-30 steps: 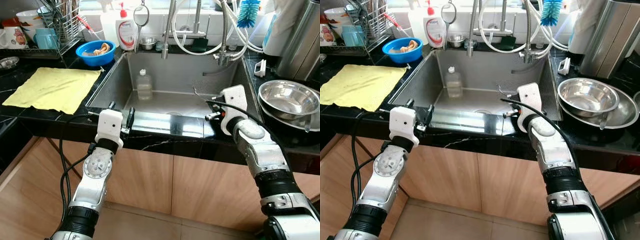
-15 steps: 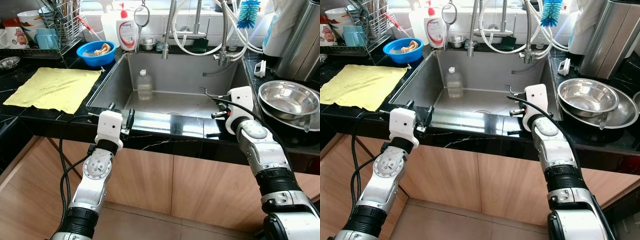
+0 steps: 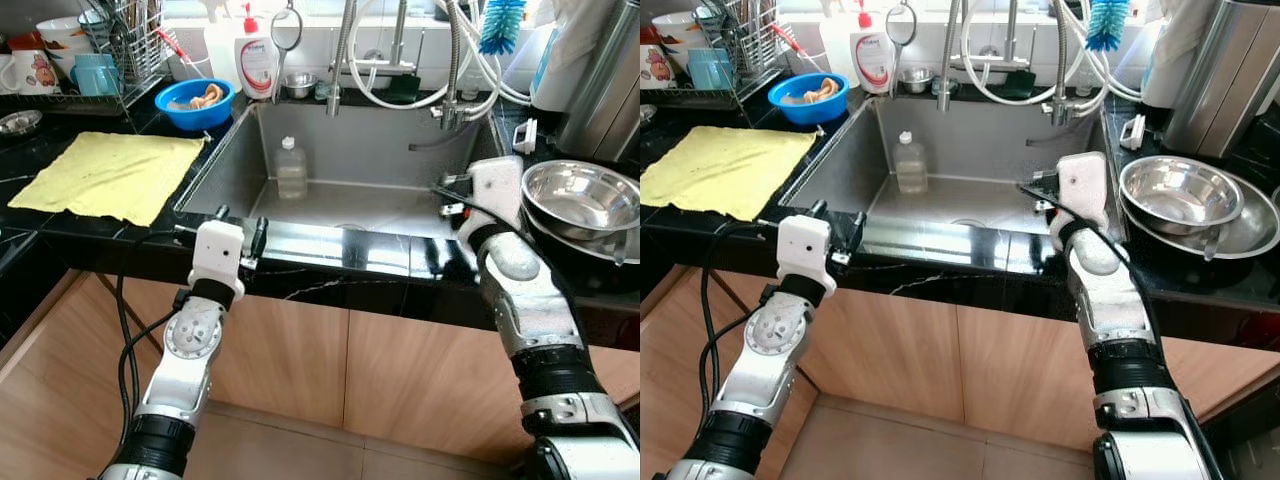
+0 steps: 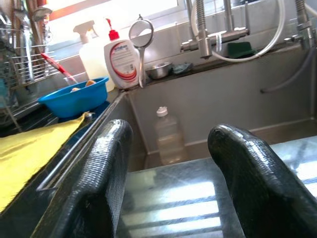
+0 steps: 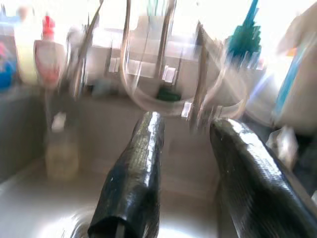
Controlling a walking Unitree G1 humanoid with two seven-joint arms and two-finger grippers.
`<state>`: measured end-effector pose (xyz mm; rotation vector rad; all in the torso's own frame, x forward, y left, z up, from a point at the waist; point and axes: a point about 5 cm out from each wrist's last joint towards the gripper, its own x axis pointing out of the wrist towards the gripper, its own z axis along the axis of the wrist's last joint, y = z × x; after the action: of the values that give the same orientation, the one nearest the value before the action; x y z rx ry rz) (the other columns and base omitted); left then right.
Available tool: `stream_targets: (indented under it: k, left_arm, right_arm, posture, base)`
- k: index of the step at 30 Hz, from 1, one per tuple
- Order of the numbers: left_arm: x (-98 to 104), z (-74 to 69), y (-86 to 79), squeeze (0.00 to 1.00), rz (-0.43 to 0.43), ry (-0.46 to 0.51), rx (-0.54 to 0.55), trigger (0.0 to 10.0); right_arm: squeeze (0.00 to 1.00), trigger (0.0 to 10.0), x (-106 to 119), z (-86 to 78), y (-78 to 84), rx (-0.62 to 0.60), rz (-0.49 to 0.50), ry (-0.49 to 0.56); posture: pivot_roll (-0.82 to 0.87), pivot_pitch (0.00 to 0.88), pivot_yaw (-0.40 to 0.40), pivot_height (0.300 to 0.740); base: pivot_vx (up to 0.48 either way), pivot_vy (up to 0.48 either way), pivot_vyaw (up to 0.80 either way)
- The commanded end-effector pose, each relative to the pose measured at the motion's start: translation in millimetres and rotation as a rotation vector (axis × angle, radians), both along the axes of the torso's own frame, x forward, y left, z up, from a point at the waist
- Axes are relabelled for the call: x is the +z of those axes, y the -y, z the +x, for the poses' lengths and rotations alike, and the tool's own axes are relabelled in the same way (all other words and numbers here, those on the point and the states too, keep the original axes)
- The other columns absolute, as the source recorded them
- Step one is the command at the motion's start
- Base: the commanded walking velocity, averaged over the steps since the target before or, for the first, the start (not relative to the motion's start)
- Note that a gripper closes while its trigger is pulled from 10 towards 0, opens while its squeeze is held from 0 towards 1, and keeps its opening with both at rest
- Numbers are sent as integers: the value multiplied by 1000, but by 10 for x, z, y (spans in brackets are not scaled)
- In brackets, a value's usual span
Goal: Kitchen organization
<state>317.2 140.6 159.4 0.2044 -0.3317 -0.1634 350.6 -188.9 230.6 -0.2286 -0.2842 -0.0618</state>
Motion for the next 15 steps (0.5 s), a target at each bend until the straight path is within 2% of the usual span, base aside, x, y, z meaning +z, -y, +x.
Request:
stream_targets:
  k: [1, 3, 4, 5, 6, 7, 8, 15]
  left_arm:
    - [-5, 0, -23, 0, 24, -6, 10, 10000]
    - [-6, -4, -25, 0, 23, -6, 11, 10000]
    - [-7, -7, -26, 0, 23, -6, 11, 10000]
    - [-7, -8, -26, 0, 23, -6, 11, 10000]
    - [-8, -6, -30, 0, 22, -7, 12, 10000]
    - [-8, -6, -30, 0, 22, -7, 12, 10000]
    - [-9, -5, -31, 0, 23, -8, 11, 10000]
    - [-18, -3, -4, 0, 19, -12, 1, 10000]
  right_arm:
    - [0, 10000, 161, -133, 49, -50, -17, 120]
    - [0, 10000, 200, -245, 75, -70, -35, 174]
    - [0, 10000, 186, -393, 142, -117, -76, 207]
    - [0, 10000, 172, -453, 176, -130, -78, 215]
    - [0, 10000, 119, -582, 273, -174, -69, 219]
    - [0, 10000, 119, -582, 273, -174, -69, 219]
    - [0, 10000, 63, -709, 365, -219, -63, 222]
    - [0, 10000, -186, -1059, 658, -336, -50, 139]
  posture:
    - [18, 0, 36, 720]
    - [17, 0, 35, 720]
    - [19, 0, 35, 720]
    - [19, 0, 35, 720]
    - [8, 0, 38, 720]
    - [8, 0, 38, 720]
    - [-2, 0, 41, 720]
    - [-9, 0, 37, 720]
  base:
    - [0, 0, 0]
    - [0, 0, 0]
    - [0, 0, 0]
    - [0, 0, 0]
    - [0, 0, 0]
    - [0, 0, 0]
    - [0, 0, 0]
    - [0, 0, 0]
